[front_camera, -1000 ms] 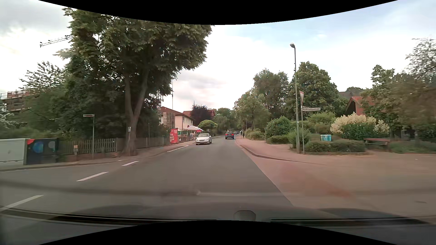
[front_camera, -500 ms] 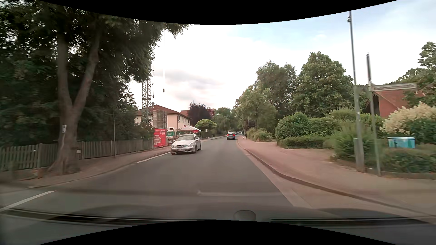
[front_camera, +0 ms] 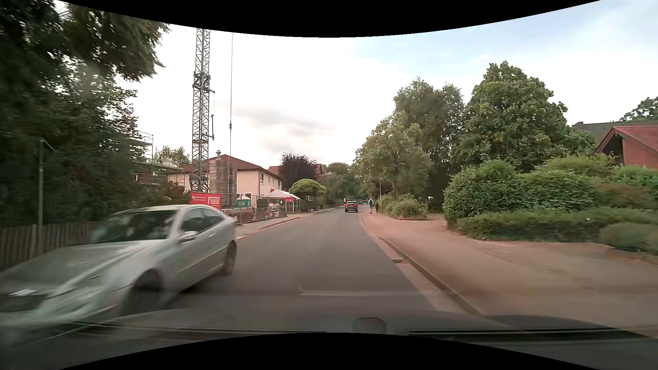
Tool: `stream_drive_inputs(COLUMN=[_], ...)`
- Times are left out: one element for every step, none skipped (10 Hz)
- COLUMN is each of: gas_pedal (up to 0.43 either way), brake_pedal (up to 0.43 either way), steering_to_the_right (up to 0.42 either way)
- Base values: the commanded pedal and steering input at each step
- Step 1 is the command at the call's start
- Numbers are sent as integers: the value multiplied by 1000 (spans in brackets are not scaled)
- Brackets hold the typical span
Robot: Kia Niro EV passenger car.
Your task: Follow the waypoints while adhering to traffic rules and regulations
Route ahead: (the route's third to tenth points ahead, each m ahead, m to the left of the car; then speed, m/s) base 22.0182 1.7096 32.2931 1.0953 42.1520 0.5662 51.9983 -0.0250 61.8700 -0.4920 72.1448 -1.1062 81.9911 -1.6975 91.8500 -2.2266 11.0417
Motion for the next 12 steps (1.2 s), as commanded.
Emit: stream_drive_inputs(gas_pedal=[118, 118, 118, 118, 118, 118, 118, 118, 118, 118, 118, 118], brake_pedal=[0, 0, 0, 0, 0, 0, 0, 0, 0, 0, 0, 0], steering_to_the_right=[-3, -3, -3, -3, -3, -3, -2, 0, 0, 0, 0, 0])
